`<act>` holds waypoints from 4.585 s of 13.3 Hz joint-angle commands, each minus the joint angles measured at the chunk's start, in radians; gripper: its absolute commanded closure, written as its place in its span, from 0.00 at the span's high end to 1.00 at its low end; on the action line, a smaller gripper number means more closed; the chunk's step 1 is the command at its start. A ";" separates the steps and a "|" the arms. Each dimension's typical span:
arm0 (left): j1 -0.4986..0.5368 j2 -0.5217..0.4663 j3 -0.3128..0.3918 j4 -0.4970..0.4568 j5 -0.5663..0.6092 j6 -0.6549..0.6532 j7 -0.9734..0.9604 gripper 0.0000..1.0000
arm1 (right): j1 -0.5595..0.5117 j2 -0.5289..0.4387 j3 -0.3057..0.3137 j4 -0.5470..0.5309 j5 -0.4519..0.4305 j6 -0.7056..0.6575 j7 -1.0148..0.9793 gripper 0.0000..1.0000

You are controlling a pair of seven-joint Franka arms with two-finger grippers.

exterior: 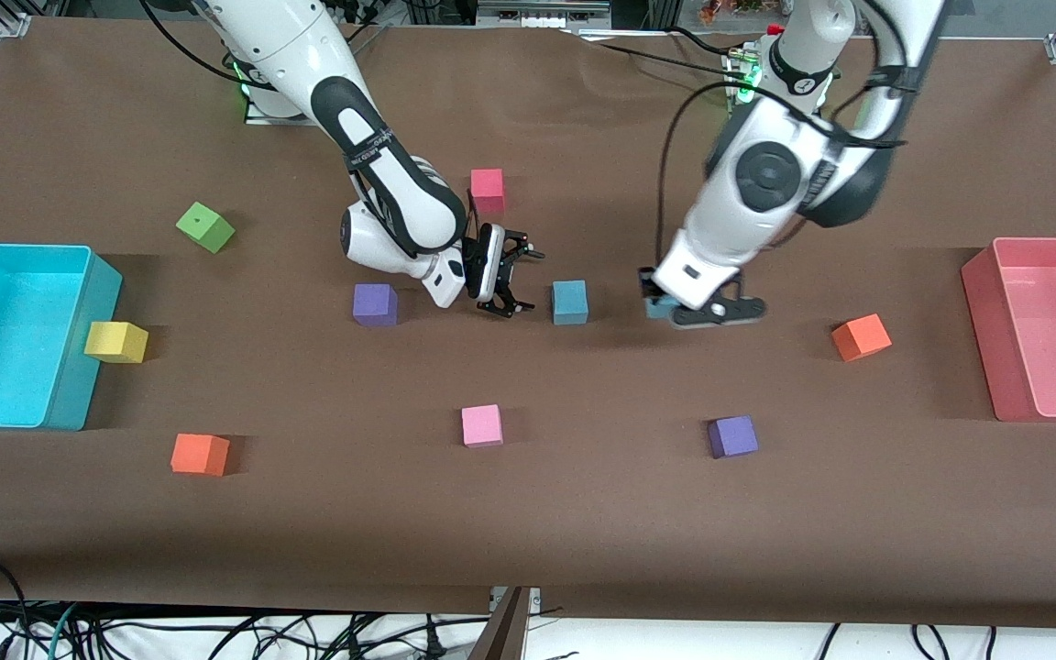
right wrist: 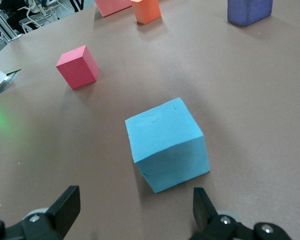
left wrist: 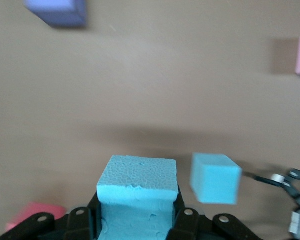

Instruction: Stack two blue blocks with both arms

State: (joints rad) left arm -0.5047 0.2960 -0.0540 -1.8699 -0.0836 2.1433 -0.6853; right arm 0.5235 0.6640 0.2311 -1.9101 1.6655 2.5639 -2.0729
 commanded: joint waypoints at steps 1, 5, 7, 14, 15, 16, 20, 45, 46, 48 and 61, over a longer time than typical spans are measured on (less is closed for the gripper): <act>-0.080 0.099 0.013 0.109 -0.021 -0.014 -0.130 0.00 | 0.000 0.008 0.005 0.011 0.031 -0.016 -0.038 1.00; -0.120 0.147 0.005 0.118 -0.056 0.026 -0.174 0.00 | 0.006 0.019 0.002 0.006 0.059 -0.042 -0.084 1.00; -0.130 0.169 0.002 0.120 -0.056 0.052 -0.210 0.00 | -0.002 0.026 0.002 0.006 0.057 -0.042 -0.095 1.00; -0.158 0.229 -0.010 0.140 -0.048 0.118 -0.252 0.00 | -0.005 0.034 0.002 0.006 0.063 -0.042 -0.101 1.00; -0.158 0.230 -0.010 0.138 -0.047 0.119 -0.252 0.00 | -0.005 0.034 0.002 0.006 0.066 -0.042 -0.102 1.00; -0.158 0.236 -0.010 0.138 -0.045 0.127 -0.252 0.00 | -0.005 0.034 0.002 0.006 0.066 -0.042 -0.102 1.00; -0.159 0.241 -0.010 0.138 -0.038 0.148 -0.246 0.00 | -0.005 0.034 0.002 0.006 0.066 -0.042 -0.102 1.00; -0.146 0.213 -0.009 0.121 -0.008 0.159 -0.247 1.00 | -0.005 0.036 0.001 0.009 0.072 -0.044 -0.102 1.00; -0.138 0.203 -0.010 0.121 -0.010 0.158 -0.249 1.00 | -0.005 0.036 0.002 0.009 0.071 -0.044 -0.102 1.00; -0.112 0.172 -0.010 0.121 -0.012 0.158 -0.247 1.00 | -0.005 0.034 0.002 0.008 0.072 -0.042 -0.102 1.00; 0.293 -0.199 -0.034 0.104 -0.007 -0.331 0.266 1.00 | -0.007 0.031 -0.001 0.002 0.071 -0.044 -0.110 1.00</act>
State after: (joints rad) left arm -0.2853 0.1622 -0.0764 -1.7431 -0.0955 1.8778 -0.5652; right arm 0.5231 0.6918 0.2267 -1.9087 1.7121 2.5304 -2.1501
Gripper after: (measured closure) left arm 0.000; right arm 0.000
